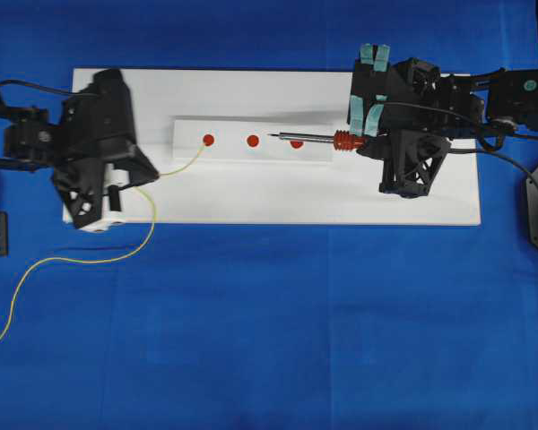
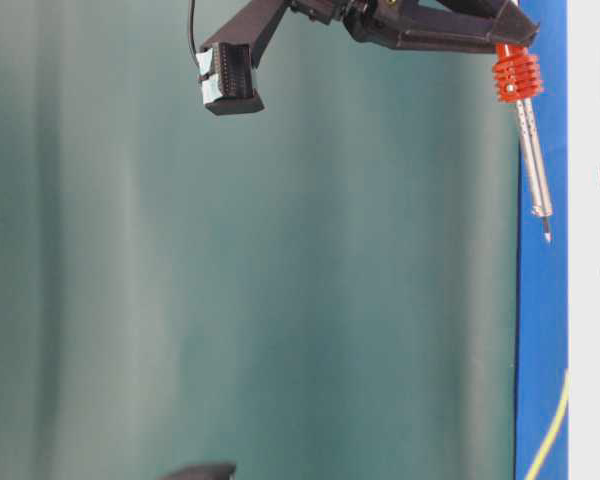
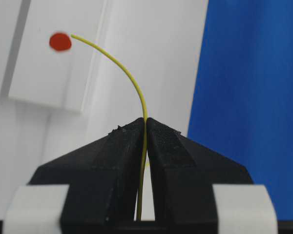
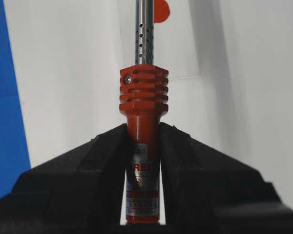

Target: Touch the tip of the soldering iron to the tip of the solder at the mark.

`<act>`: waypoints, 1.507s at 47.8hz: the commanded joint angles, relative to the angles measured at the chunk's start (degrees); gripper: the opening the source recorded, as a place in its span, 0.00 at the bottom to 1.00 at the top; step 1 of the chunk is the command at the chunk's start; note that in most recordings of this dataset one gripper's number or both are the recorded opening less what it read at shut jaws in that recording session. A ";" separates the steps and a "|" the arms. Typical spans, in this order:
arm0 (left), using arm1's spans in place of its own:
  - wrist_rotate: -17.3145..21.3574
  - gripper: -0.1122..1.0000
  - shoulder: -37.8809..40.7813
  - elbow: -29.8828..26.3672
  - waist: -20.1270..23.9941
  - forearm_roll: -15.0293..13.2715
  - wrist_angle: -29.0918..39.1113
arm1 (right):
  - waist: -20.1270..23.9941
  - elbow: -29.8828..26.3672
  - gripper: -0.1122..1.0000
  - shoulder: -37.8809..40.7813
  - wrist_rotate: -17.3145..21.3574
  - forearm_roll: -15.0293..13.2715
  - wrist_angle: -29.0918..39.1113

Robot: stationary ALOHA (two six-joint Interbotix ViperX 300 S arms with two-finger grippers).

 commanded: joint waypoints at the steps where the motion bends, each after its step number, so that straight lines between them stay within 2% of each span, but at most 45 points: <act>1: 0.35 0.12 2.02 -3.34 0.00 0.09 -0.44 | -0.09 -0.62 0.16 -0.62 0.09 -0.18 -0.62; 15: 0.79 0.12 10.02 -9.58 0.88 0.18 -1.05 | -0.09 -0.44 0.16 -0.09 0.09 -0.09 -1.14; 23: 0.70 0.12 12.48 -10.99 1.23 0.18 -2.11 | -0.09 0.09 0.16 0.09 0.09 -0.18 -2.11; 53: 0.26 0.12 15.29 -10.90 1.41 0.09 -3.16 | -0.09 -0.09 0.16 1.23 0.09 -0.18 -3.08; 72: 0.09 0.12 15.12 -10.46 1.49 0.18 -2.99 | -0.09 -3.69 0.16 7.12 0.00 -0.18 -3.08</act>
